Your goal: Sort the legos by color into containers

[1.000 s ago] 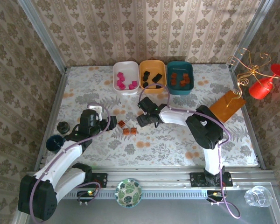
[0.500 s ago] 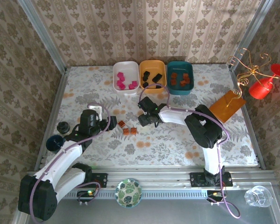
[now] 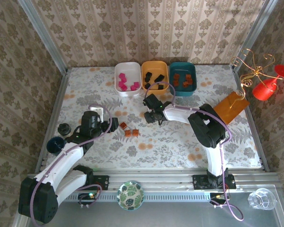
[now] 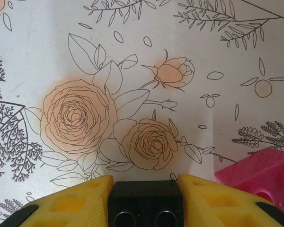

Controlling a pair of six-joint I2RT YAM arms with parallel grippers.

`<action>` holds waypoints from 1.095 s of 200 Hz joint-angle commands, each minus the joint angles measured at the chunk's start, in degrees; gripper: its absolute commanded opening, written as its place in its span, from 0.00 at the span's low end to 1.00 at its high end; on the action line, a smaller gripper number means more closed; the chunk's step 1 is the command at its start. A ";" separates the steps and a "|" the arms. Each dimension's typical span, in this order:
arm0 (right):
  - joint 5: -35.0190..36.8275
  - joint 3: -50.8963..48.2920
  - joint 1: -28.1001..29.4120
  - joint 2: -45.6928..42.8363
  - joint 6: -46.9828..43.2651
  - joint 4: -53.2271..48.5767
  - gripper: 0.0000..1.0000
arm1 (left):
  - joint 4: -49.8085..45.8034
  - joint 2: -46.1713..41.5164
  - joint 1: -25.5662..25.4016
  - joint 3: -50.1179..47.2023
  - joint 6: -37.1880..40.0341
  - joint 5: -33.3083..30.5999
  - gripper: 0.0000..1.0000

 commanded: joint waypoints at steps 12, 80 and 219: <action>-2.04 1.61 -0.70 -5.37 0.95 1.19 0.38 | 1.16 -0.45 0.47 -0.57 1.16 0.62 0.83; -1.01 14.35 -10.10 0.20 9.54 5.84 0.36 | 1.34 -0.31 0.48 -0.53 1.05 1.56 0.83; -0.34 11.64 -7.88 -6.27 4.01 2.76 0.78 | 6.66 4.71 -2.54 0.18 0.95 10.87 0.83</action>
